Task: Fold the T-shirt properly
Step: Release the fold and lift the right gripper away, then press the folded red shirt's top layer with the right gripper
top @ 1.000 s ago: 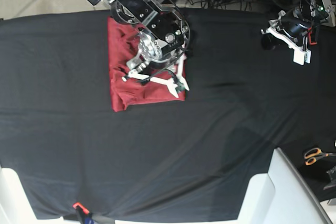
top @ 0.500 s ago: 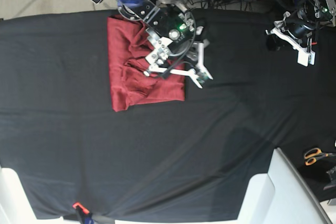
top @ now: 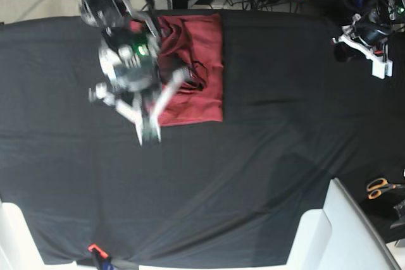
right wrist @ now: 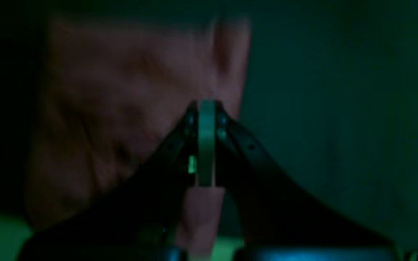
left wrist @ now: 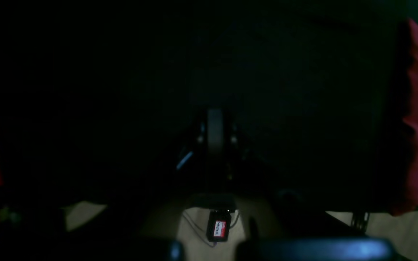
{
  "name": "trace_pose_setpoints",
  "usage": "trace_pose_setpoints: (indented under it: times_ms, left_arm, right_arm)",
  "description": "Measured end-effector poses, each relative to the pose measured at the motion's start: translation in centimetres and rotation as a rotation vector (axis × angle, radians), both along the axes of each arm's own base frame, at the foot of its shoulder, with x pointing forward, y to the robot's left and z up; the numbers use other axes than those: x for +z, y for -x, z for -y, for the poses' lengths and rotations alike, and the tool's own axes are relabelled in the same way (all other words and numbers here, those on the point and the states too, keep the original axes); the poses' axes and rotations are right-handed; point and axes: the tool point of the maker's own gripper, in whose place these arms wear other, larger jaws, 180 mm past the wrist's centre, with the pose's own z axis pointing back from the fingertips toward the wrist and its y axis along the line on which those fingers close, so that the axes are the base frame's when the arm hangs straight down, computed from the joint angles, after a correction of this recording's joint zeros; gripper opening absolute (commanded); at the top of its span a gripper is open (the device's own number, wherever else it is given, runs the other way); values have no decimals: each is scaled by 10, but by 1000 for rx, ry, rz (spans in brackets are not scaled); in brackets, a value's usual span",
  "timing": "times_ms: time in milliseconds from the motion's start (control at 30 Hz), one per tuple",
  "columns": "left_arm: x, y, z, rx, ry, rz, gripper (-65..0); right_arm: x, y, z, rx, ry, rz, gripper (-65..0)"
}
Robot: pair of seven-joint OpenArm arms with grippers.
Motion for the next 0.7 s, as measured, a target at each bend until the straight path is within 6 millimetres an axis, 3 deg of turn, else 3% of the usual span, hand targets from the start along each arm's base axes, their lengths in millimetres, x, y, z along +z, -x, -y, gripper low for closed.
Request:
trace_pose_setpoints:
  times_ms: [67,167,233,367,533,700]
  left_arm:
    - [1,1,-2,5,-2,1,-650]
    - [3,1,-6,0,-15,-1,-650]
    - [3,0,-7,-1,-16,0,-650]
    - [2,1,-6,-1,-15,-3,-650]
    - [2,0,-5,-3,-12,-2,-650]
    - [2,1,-6,-3,-16,-4,-650]
  right_arm:
    - [-12,15,6,3,-17,-54,-650]
    - [-10,4,39,-67,31,14,-647]
    - [-14,8,52,-93,61,16,-647]
    - [-41,31,37,-68,29,-92,-647]
    - [-48,30,44,-63,60,-73,-647]
    - [-54,37,39,-63,48,-102,-647]
